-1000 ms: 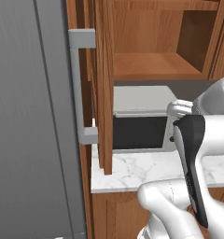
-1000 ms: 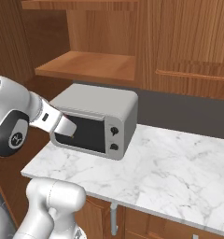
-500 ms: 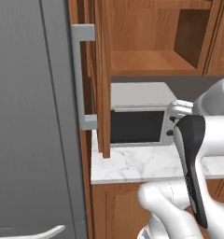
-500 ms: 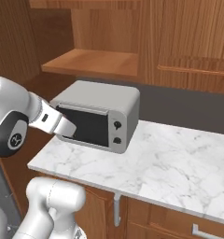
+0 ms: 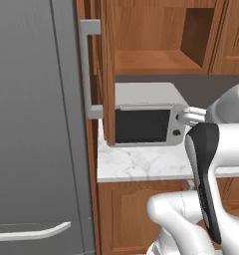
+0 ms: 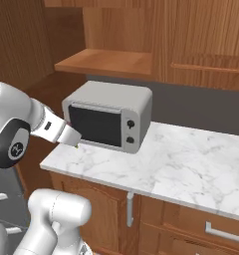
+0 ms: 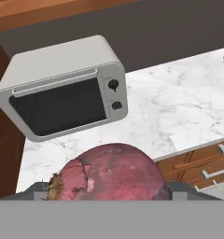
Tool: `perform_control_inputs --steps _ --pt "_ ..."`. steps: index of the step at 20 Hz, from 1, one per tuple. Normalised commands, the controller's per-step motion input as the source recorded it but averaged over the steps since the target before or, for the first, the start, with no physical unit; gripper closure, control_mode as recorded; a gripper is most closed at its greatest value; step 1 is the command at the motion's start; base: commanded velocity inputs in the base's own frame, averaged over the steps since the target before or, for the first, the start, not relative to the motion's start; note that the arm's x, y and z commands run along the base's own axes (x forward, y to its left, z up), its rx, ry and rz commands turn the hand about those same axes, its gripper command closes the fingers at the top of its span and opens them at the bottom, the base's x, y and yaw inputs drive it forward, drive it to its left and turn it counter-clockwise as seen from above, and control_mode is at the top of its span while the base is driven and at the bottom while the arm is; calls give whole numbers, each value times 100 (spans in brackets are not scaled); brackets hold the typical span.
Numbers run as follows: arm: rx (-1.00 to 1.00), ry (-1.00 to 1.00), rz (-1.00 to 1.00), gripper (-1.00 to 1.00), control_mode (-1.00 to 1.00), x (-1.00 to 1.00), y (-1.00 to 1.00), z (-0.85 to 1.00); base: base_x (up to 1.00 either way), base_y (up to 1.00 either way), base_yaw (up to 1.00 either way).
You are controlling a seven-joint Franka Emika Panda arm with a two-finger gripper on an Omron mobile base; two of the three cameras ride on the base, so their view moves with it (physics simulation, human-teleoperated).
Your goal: Pick the onions from the cabinet and place them in one bowl. Pick the mango from the sink and place it in the other bowl.
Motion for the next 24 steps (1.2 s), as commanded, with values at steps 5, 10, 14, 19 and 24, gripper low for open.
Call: perform_control_inputs --steps 5,10,14,19,24 --pt "0 0 0 100 100 0 0 0 -54 -2 0" --pt "0 0 0 100 100 0 0 0 -36 0 17" --pt "0 0 0 100 100 0 0 0 -23 0 36" --pt "0 0 0 100 100 0 0 0 -6 1 45" --pt "0 0 0 100 100 0 0 0 -7 18 46"
